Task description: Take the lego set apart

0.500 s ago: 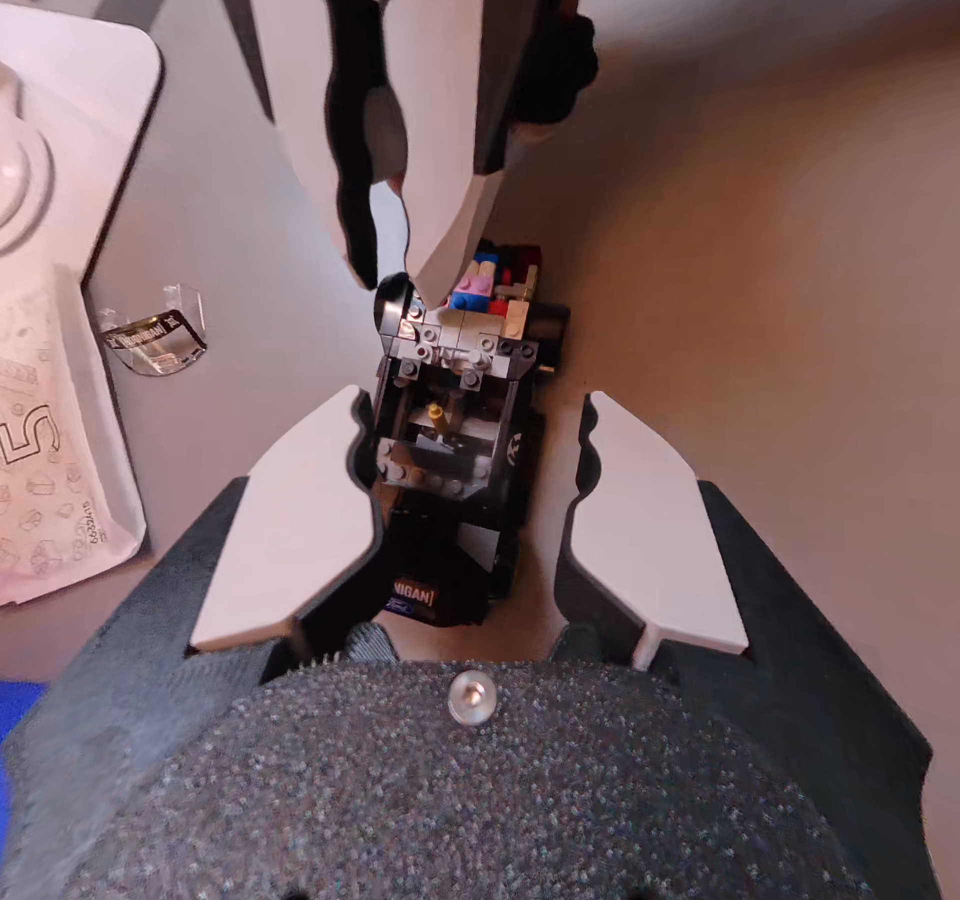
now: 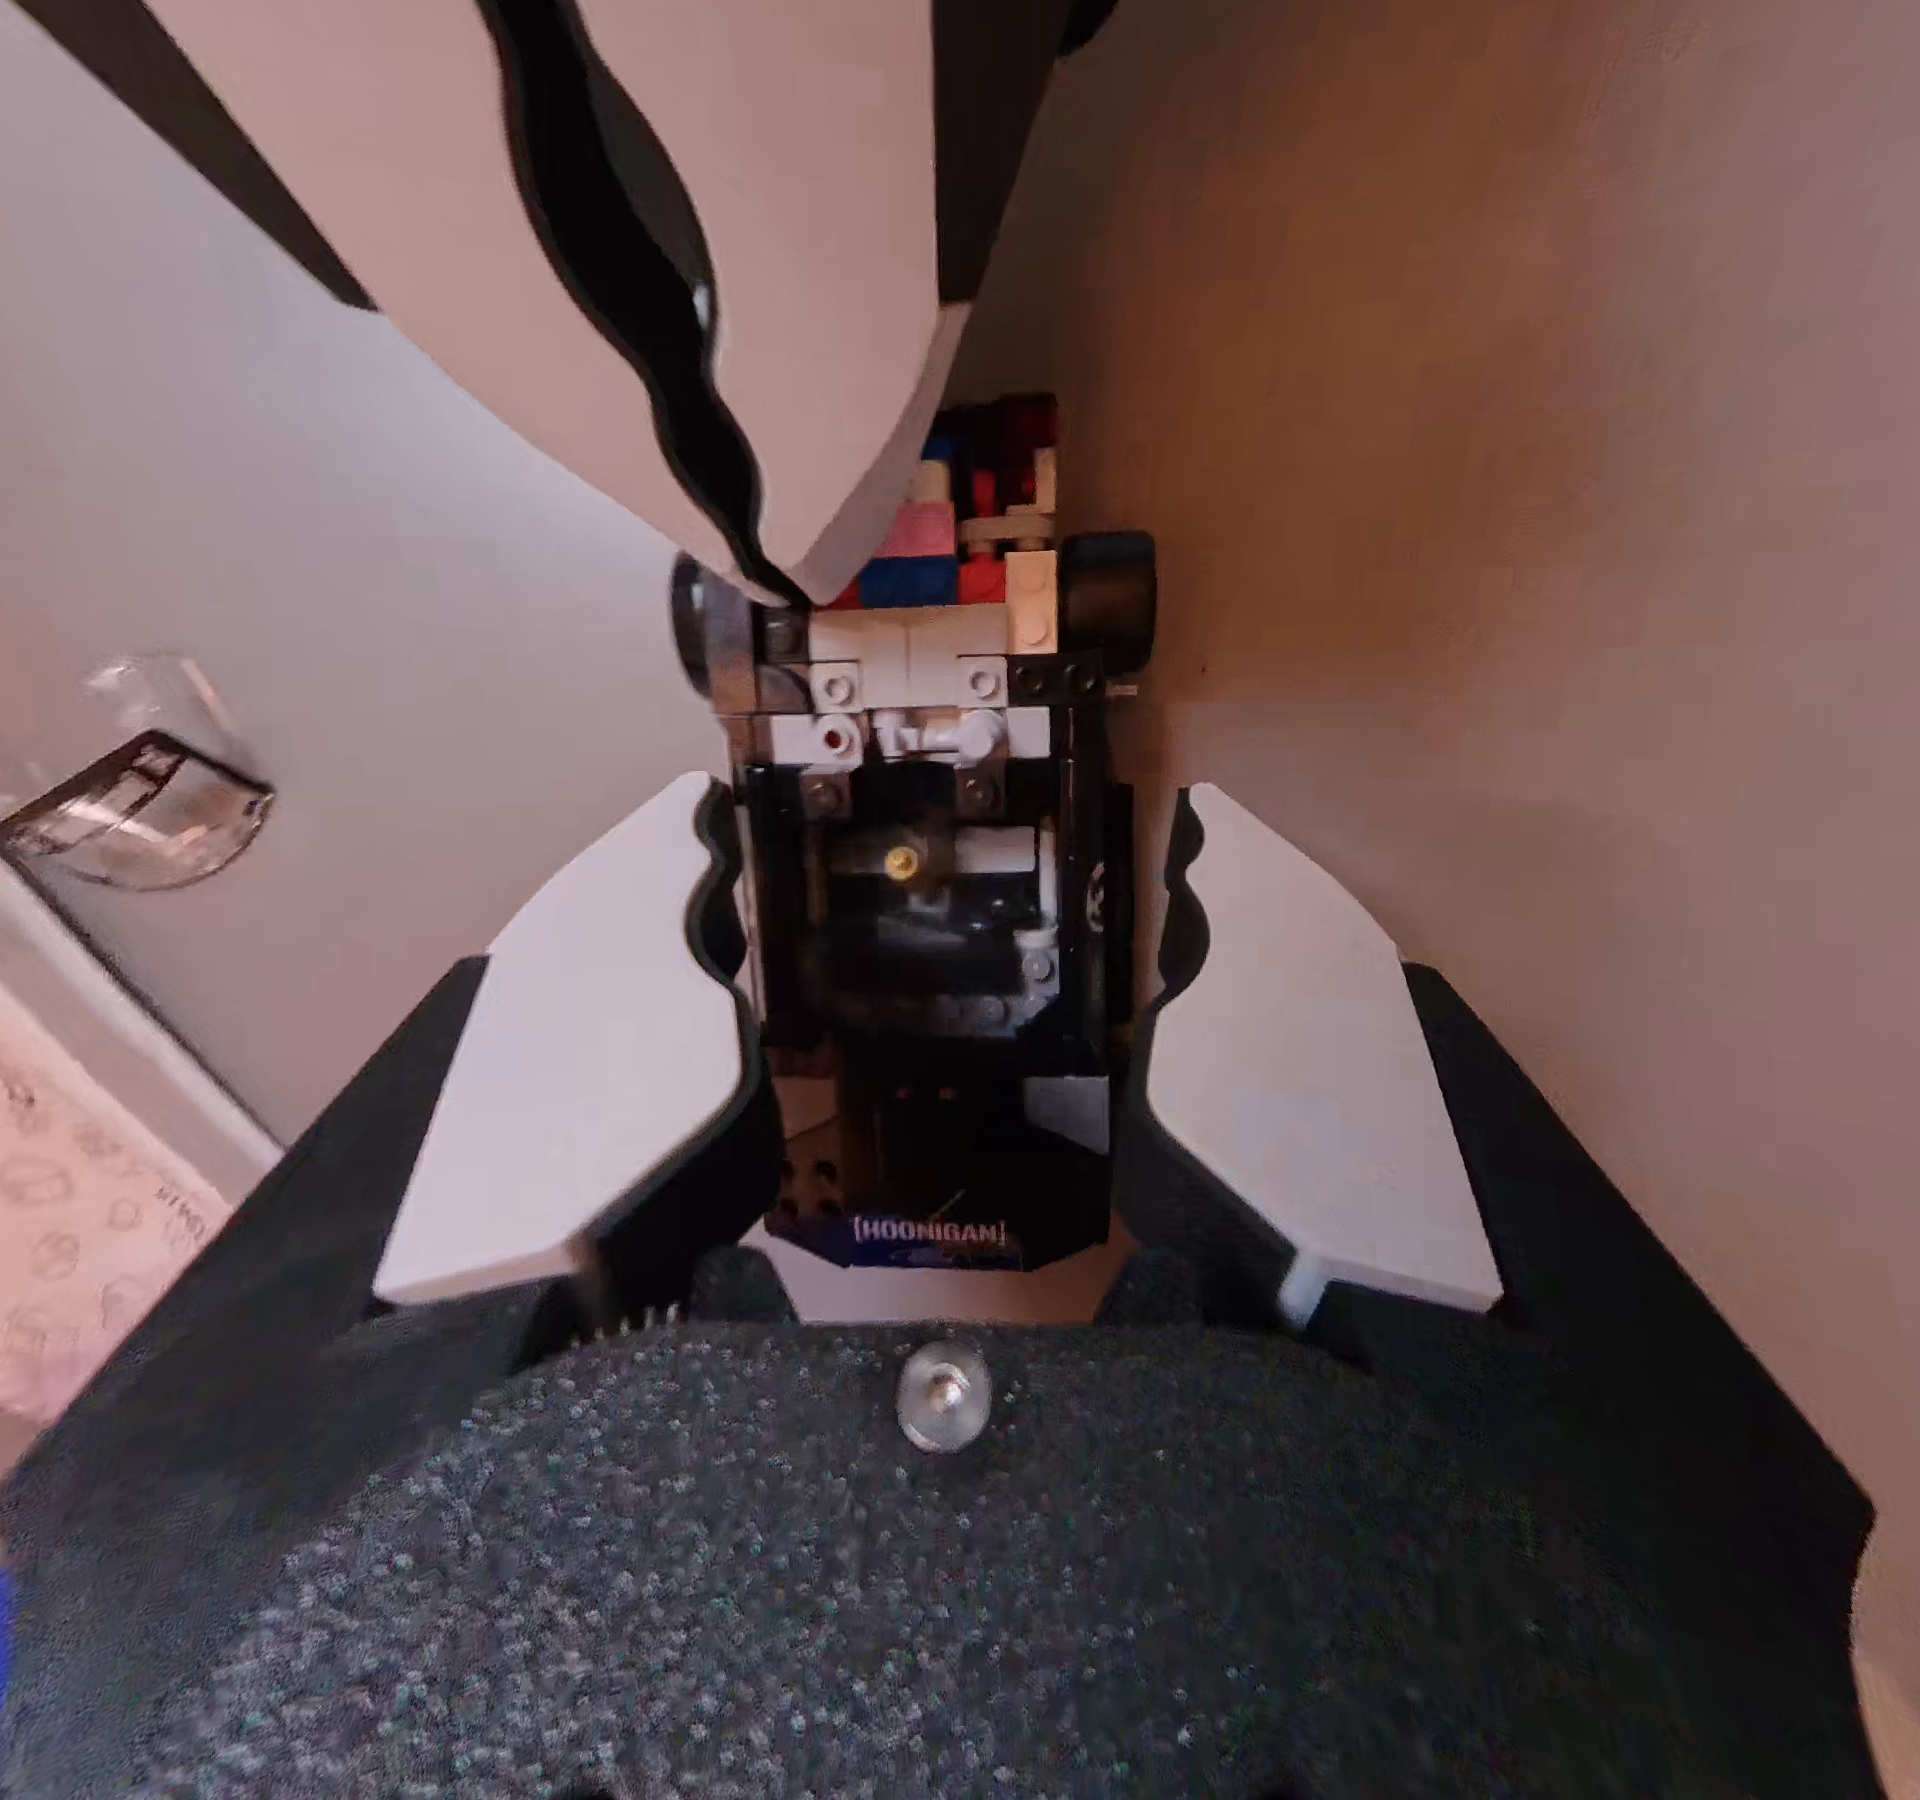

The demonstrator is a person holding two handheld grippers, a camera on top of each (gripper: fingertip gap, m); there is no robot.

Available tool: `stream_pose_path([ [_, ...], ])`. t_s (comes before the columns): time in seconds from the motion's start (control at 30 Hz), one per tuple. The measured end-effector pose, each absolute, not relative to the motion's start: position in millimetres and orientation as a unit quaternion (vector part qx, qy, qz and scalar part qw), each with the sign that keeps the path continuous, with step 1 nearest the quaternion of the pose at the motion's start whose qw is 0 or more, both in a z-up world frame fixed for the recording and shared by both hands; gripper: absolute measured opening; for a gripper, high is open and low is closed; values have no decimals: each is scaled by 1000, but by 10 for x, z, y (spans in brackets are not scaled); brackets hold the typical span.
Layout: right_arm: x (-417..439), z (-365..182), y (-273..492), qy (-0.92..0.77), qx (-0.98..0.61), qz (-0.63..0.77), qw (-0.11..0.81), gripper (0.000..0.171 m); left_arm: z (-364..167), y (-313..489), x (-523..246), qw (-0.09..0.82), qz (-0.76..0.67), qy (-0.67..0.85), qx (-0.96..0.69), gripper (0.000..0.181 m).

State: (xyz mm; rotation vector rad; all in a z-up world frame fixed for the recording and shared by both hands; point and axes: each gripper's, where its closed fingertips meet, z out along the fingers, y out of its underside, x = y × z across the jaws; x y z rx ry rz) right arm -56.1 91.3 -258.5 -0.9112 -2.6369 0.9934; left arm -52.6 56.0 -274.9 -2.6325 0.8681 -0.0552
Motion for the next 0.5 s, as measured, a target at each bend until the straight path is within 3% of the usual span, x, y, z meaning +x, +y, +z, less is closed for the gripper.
stream_pose_path([
  [0.2, -493, -2509, 1029, -843, -356, 382, 130, 0, -2748, 677, -507, 204, -16, 324, -924, 66],
  [0.27, -494, -2503, 1129, -835, -368, 383, 146, 9, -2747, 688, -501, 204, -18, 325, -923, 66],
  [0.5, -611, -2577, 1177, -813, -397, 418, 82, 24, -2794, 679, -559, 184, -4, 317, -931, 79],
])
